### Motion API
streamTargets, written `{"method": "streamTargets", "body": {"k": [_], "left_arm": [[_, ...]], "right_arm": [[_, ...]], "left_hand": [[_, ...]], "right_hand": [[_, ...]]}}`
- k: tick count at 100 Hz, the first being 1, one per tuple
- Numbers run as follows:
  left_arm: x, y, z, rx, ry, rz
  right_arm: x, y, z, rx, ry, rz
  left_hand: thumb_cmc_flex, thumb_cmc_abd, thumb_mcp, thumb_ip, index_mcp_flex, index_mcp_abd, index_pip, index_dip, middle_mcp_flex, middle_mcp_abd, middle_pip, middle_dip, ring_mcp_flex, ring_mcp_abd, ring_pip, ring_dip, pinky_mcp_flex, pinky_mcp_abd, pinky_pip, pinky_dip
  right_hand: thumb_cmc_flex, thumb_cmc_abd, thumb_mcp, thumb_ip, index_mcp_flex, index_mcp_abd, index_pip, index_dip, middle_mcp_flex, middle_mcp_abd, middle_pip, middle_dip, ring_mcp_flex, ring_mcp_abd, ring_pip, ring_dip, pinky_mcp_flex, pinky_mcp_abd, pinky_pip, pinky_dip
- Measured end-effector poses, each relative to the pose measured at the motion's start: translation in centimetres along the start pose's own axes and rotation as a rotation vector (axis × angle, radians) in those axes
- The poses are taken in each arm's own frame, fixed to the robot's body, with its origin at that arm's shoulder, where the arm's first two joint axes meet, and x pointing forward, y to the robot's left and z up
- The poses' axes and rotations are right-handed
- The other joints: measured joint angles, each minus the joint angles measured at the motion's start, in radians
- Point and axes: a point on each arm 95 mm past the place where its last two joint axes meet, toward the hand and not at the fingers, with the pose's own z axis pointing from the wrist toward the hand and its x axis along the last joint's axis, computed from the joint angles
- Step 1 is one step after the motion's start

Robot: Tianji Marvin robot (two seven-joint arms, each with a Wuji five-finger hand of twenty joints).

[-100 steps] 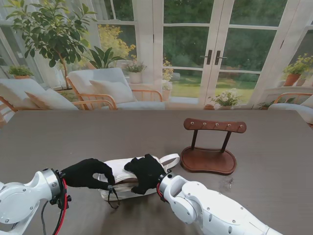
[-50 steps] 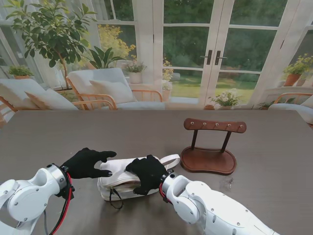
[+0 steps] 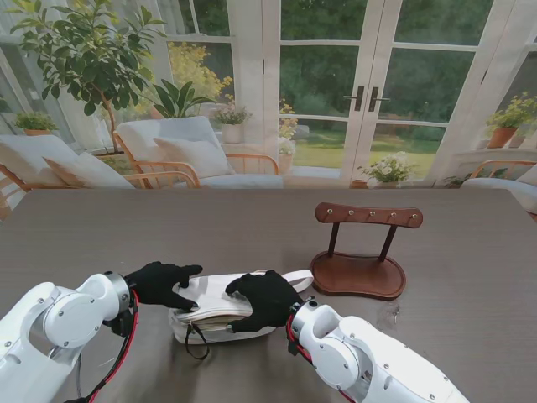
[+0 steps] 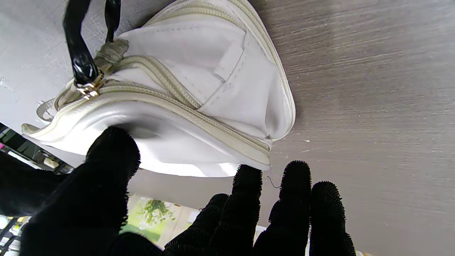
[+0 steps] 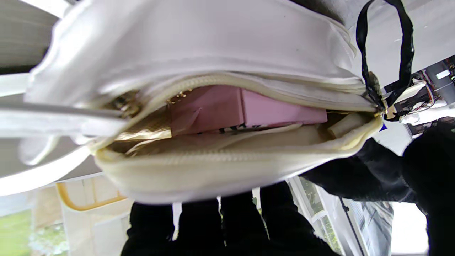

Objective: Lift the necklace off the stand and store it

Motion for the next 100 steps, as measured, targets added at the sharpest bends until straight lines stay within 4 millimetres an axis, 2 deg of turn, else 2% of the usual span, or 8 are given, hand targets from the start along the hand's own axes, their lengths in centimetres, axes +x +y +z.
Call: {"method": "streamTargets", "body": {"k": [5,12,20,22,33,38,55,100], "left_arm": [[0.0,0.1,0.0,-0.006,-0.002,0.006],[0.1,0.2,-0.1,-0.016,-0.004,0.015],[0.3,0.3,-0.3,-0.02,-0.007,0.03],[0.3,0.3,-0.4,-0.02,-0.009,0.035],[0.5,0.6,-0.8,-0.025,-0.012,0.066],[0.6,0.8,-0.9,-0.027,-0.012,0.078],[0.8,1.2,-1.2,-0.02,-0.011,0.113],[1.0,1.5,-1.3,-0.017,-0.012,0.143]], "right_arm": [[-0.1,0.1,-0.1,-0.006,-0.022,0.019],[-0.2,0.5,-0.4,-0.021,-0.067,0.043],[-0.3,0.9,-0.8,-0.043,-0.123,0.057],[-0.3,1.1,-0.9,-0.051,-0.142,0.057],[-0.6,2.2,-1.7,-0.092,-0.249,0.035],[-0.7,2.7,-2.0,-0.105,-0.285,0.031],[-1.0,3.7,-3.1,-0.051,-0.376,-0.04],[-0.8,3.2,-3.8,0.094,-0.538,-0.122]], "left_hand": [[0.0,0.001,0.0,0.0,-0.001,0.009,-0.002,-0.001,-0.01,-0.001,-0.001,0.0,0.0,-0.001,0.0,0.0,0.0,-0.001,0.0,0.0],[0.0,0.002,0.0,0.001,-0.001,0.01,-0.002,-0.002,-0.022,-0.001,-0.02,0.0,-0.001,-0.002,0.0,0.007,0.0,-0.002,0.0,0.0],[0.0,0.002,0.001,0.001,-0.002,0.01,-0.002,-0.003,-0.027,-0.001,-0.044,-0.003,-0.002,-0.004,0.0,0.009,0.0,-0.003,-0.001,0.0],[0.0,0.002,0.001,0.001,-0.003,0.011,-0.002,-0.003,-0.035,-0.001,-0.046,-0.003,-0.002,-0.008,0.0,0.009,0.0,-0.003,-0.001,0.0],[0.0,0.007,0.002,0.002,-0.012,0.014,-0.002,-0.008,-0.052,-0.001,-0.082,-0.02,-0.002,-0.01,0.0,0.01,-0.001,-0.004,-0.001,0.001],[-0.001,0.014,0.005,0.002,-0.012,0.021,-0.002,-0.008,-0.06,0.003,-0.089,-0.02,-0.002,-0.011,0.0,0.01,-0.001,-0.004,-0.001,0.001],[-0.001,0.026,0.011,0.002,-0.012,0.025,-0.002,-0.01,-0.063,0.008,-0.106,-0.021,-0.002,-0.012,0.0,0.011,-0.001,-0.005,-0.001,0.012],[-0.011,0.028,0.023,0.003,-0.011,0.033,0.0,-0.011,-0.063,0.012,-0.108,-0.021,-0.002,-0.012,0.001,0.012,-0.001,-0.006,-0.001,0.013]], "right_hand": [[0.016,0.117,-0.198,0.01,-0.03,0.002,0.006,-0.003,0.009,0.0,0.012,0.001,0.001,-0.02,0.027,0.016,0.0,0.0,-0.012,0.026],[0.014,0.154,-0.3,0.028,-0.031,0.005,0.007,-0.003,0.009,0.001,0.015,0.002,0.031,-0.033,0.083,0.037,0.009,0.002,-0.013,0.027],[0.016,0.164,-0.292,0.063,-0.012,0.013,0.045,-0.003,0.041,0.004,0.042,0.003,0.105,-0.032,0.168,0.068,0.017,0.003,-0.013,0.034],[0.017,0.163,-0.298,0.077,0.003,0.012,0.056,0.001,0.055,0.005,0.058,0.006,0.128,-0.031,0.191,0.077,0.024,0.036,-0.005,0.054],[0.017,0.165,-0.292,0.083,0.111,0.015,0.134,0.051,0.175,0.009,0.085,0.029,0.238,-0.025,0.288,0.116,0.217,0.081,0.066,0.078],[0.017,0.165,-0.291,0.083,0.173,0.013,0.161,0.078,0.253,0.009,0.1,0.05,0.324,0.069,0.367,0.15,0.234,0.082,0.118,0.078],[0.016,0.165,-0.289,0.086,0.331,0.001,0.208,0.129,0.444,0.009,0.117,0.096,0.491,0.079,0.473,0.197,0.298,0.092,0.264,0.078],[-0.003,0.225,-0.292,0.096,0.43,-0.012,0.182,0.141,0.533,0.009,0.106,0.127,0.614,0.063,0.53,0.222,0.301,0.092,0.4,0.078]]}}
